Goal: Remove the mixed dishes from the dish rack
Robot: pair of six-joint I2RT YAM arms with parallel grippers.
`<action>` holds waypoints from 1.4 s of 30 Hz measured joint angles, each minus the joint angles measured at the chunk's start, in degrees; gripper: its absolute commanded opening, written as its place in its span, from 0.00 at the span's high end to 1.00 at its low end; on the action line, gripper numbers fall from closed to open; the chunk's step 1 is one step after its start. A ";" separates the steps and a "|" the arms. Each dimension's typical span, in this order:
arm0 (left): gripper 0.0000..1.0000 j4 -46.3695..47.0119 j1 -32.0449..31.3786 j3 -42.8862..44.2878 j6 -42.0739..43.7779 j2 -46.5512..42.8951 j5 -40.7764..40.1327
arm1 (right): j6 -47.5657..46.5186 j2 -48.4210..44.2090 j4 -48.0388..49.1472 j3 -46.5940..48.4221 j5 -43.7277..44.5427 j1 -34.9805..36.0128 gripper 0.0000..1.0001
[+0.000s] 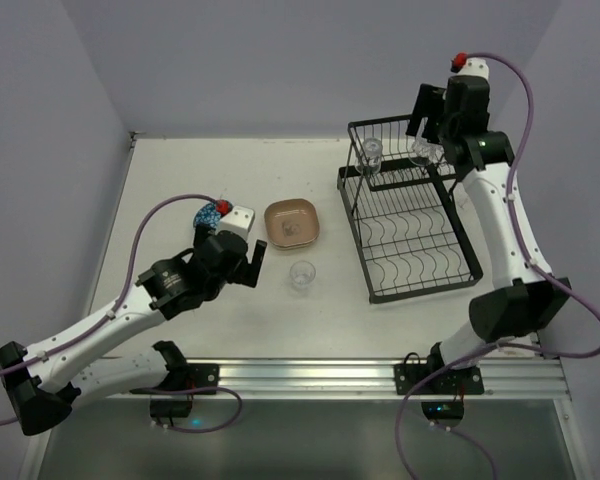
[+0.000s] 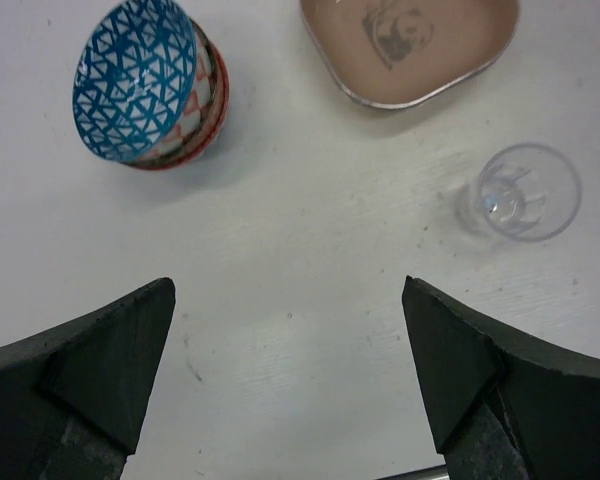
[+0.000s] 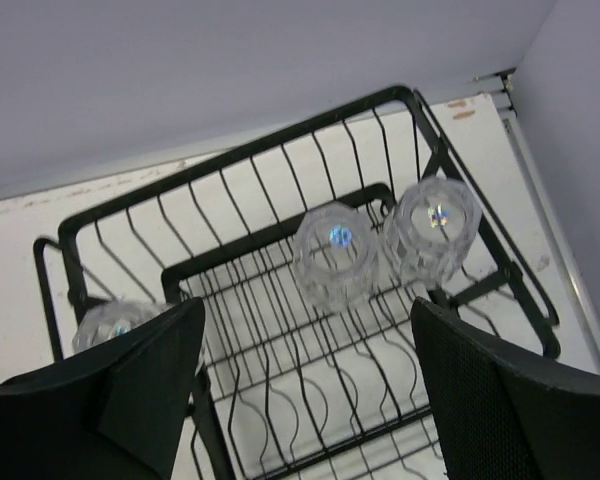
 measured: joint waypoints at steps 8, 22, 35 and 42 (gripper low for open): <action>0.00 0.94 0.02 -4.90 -0.11 -1.77 1.38 | -2.67 15.02 -2.73 10.25 1.20 -1.18 0.23; 0.00 3.04 0.07 -5.77 -0.02 -1.49 3.50 | -4.26 19.69 -3.87 10.08 1.03 -2.32 0.46; 0.00 3.02 0.11 -5.75 -0.48 -2.67 4.02 | -4.00 13.38 0.90 2.19 -2.40 -2.56 0.92; 0.00 10.05 0.28 -3.54 -3.80 -9.27 11.50 | -2.05 -6.49 5.53 -7.89 -6.40 -0.42 1.00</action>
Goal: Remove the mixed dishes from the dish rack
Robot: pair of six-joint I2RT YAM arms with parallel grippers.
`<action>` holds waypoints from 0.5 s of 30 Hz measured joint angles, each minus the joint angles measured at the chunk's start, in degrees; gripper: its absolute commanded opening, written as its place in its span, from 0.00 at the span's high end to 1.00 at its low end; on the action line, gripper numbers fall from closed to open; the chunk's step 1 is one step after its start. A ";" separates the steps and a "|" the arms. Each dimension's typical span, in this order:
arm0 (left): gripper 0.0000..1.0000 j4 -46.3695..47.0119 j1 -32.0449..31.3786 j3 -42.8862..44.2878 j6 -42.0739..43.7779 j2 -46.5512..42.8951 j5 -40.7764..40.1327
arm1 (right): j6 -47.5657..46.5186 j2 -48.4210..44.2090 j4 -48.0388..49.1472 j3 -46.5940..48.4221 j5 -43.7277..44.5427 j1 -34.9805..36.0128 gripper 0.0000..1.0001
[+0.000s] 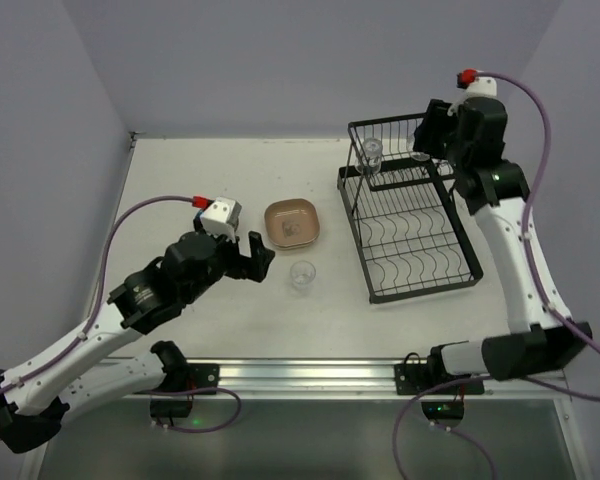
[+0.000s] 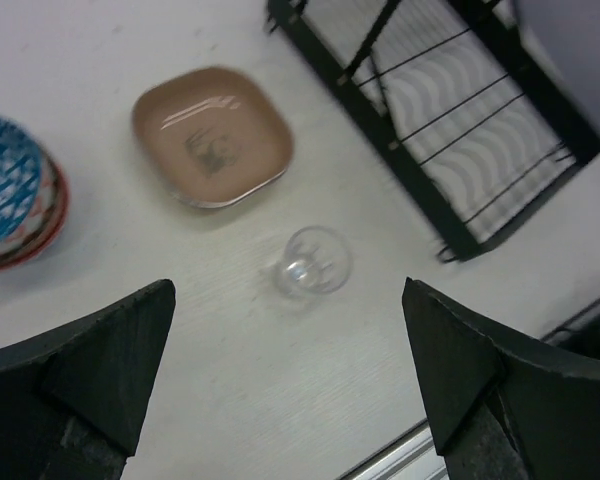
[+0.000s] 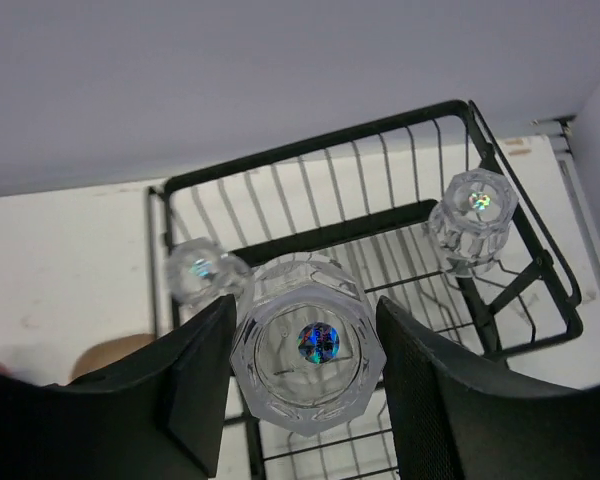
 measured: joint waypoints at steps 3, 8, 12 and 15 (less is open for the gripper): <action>0.00 10.75 0.07 -0.17 -1.75 -1.46 9.81 | 2.25 -11.52 3.56 -6.03 -4.33 1.55 1.00; 0.00 34.47 -0.20 0.17 -6.08 4.57 28.20 | 8.72 -28.63 13.11 -20.28 -17.77 1.97 1.00; 0.00 47.19 -1.64 1.55 -8.20 13.22 36.98 | 15.28 -34.84 24.83 -30.88 -30.73 1.97 1.00; 0.00 52.85 -2.51 1.68 -9.62 16.98 40.46 | 21.31 -37.33 35.10 -40.04 -40.79 2.03 1.00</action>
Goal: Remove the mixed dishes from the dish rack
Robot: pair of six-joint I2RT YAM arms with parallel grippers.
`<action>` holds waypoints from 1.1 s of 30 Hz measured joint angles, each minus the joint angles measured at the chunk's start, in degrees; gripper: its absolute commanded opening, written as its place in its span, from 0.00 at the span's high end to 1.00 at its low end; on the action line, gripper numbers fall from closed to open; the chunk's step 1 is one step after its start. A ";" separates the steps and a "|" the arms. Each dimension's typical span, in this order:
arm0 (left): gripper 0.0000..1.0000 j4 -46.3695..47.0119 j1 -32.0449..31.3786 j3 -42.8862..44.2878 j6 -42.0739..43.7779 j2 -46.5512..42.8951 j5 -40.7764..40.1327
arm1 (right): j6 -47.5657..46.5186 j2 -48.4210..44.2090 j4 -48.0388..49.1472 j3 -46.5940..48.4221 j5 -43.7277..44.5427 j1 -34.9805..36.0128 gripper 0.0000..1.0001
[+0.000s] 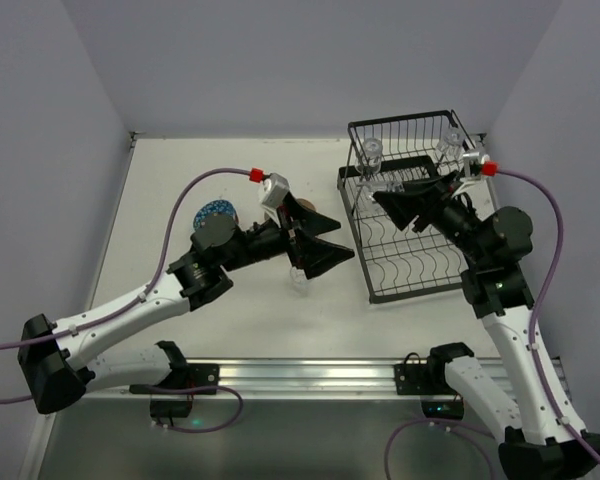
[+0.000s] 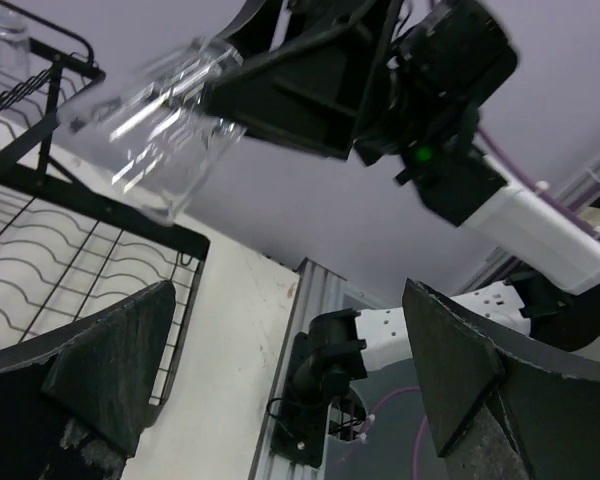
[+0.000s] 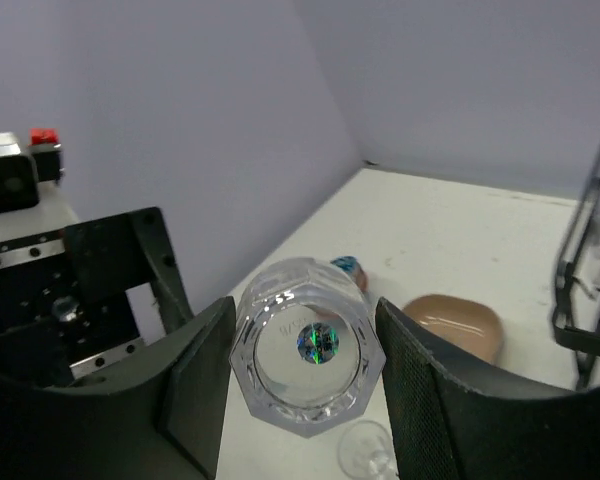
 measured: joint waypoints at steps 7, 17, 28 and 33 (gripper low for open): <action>0.05 12.20 -0.17 0.26 -4.59 2.89 5.35 | 12.55 -0.55 22.93 -11.65 -13.84 -0.07 1.00; 0.09 19.71 -0.96 0.33 -7.74 3.39 8.72 | 17.66 -1.53 37.77 -15.37 -16.96 -0.11 1.00; 0.05 18.97 -1.55 -1.40 -7.37 0.24 7.39 | 16.04 -7.67 39.78 -17.46 -11.65 -0.07 1.00; 0.05 18.14 -1.55 -1.40 -7.19 0.48 7.15 | 18.18 -7.30 44.89 -18.34 -11.96 0.00 1.00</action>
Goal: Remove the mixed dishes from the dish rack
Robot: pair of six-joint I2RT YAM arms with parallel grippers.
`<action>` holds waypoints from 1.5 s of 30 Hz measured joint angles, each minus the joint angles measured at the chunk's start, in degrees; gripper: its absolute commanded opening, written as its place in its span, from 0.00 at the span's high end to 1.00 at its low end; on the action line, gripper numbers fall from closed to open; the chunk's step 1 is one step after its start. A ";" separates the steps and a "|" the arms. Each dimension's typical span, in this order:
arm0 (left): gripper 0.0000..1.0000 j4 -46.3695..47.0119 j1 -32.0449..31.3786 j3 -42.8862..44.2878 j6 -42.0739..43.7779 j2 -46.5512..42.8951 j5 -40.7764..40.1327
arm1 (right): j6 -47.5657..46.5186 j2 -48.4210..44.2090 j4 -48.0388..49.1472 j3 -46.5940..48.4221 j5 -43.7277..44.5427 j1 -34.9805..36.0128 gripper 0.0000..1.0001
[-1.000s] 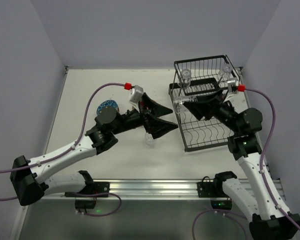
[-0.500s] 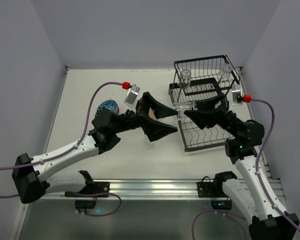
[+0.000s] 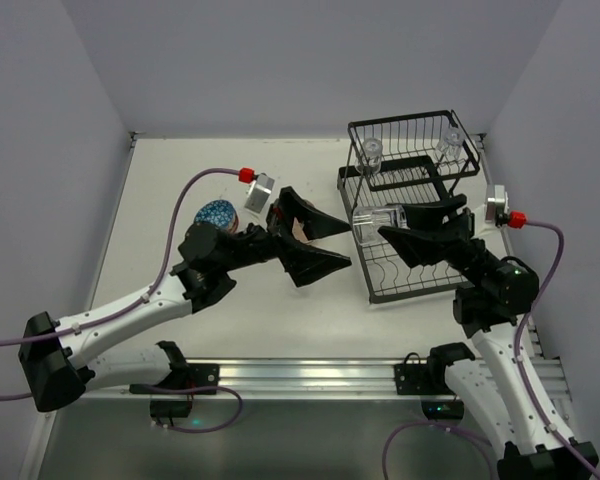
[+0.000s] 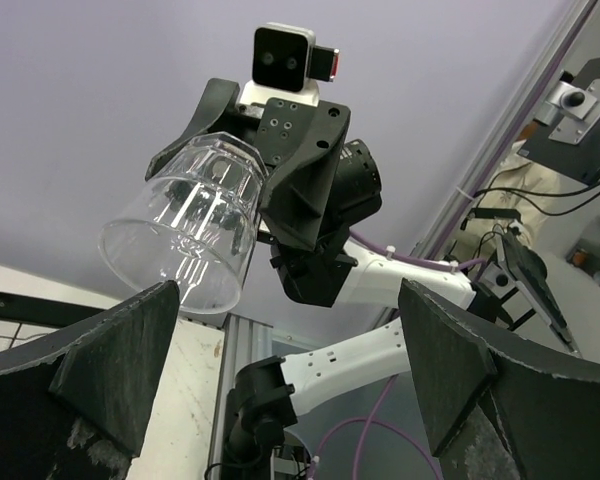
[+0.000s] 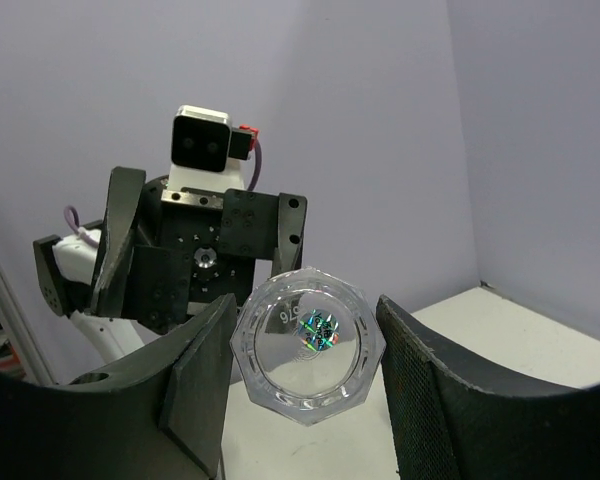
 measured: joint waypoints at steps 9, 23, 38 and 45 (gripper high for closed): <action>0.49 2.97 -0.42 0.33 -2.91 4.07 2.40 | 3.04 3.43 5.57 -0.26 -1.95 0.00 1.00; 1.00 6.51 -0.70 0.72 -4.74 7.39 2.86 | 9.51 6.40 19.43 -3.96 -4.61 0.02 1.00; 1.00 -15.61 -0.87 1.18 6.29 0.55 -12.26 | -5.25 -1.03 -9.14 -5.16 3.15 -0.83 0.01; 1.00 -51.82 -0.02 14.14 13.57 0.83 -36.06 | -19.56 -6.62 -44.59 4.35 24.22 -0.87 0.01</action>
